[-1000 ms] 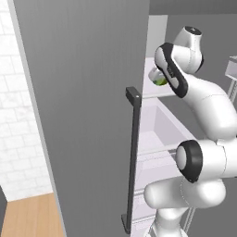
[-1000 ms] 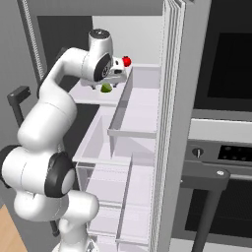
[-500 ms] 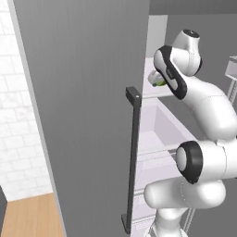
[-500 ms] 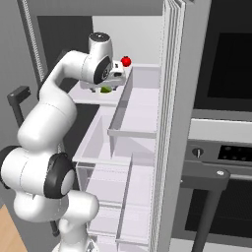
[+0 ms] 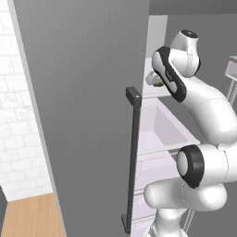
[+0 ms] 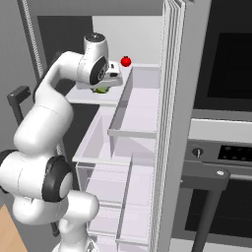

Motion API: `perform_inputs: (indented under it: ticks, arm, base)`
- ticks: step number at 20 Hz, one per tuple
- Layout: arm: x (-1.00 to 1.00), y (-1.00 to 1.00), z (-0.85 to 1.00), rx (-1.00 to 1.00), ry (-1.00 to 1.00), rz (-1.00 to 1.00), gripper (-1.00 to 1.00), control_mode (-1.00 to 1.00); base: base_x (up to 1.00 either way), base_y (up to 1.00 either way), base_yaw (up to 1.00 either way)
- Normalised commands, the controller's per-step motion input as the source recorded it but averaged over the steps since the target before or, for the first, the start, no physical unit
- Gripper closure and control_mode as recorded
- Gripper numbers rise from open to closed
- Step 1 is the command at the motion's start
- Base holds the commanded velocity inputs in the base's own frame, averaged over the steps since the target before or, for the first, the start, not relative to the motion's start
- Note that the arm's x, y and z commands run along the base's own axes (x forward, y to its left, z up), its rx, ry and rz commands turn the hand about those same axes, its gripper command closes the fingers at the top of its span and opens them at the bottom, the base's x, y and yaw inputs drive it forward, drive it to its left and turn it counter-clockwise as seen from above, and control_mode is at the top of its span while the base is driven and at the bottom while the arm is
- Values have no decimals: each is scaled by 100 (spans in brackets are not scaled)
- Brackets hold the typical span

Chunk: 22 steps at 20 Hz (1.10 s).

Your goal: Grab a lemon wedge from the fridge and one ice cube from the ice bowl, and put them in the glass of lemonade.

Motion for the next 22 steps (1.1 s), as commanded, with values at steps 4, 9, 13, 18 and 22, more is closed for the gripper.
perform_inputs:
  ticks: [4, 9, 13, 18, 22]
  arm:
    - [-29, 0, 0, 0, 0, 0, 100, -100]
    - [-92, 0, 0, 0, -13, 1, 100, -100]
    - [-100, 2, 12, 0, -22, 1, 100, -100]
    - [-100, 19, 21, 0, 3, 1, 100, -100]
    - [-98, 33, 12, 0, 28, 0, 100, -100]
  base:
    - [0, 0, 0]
    - [0, 0, 0]
    - [0, 0, 0]
    - [0, 0, 0]
    - [0, 0, 0]
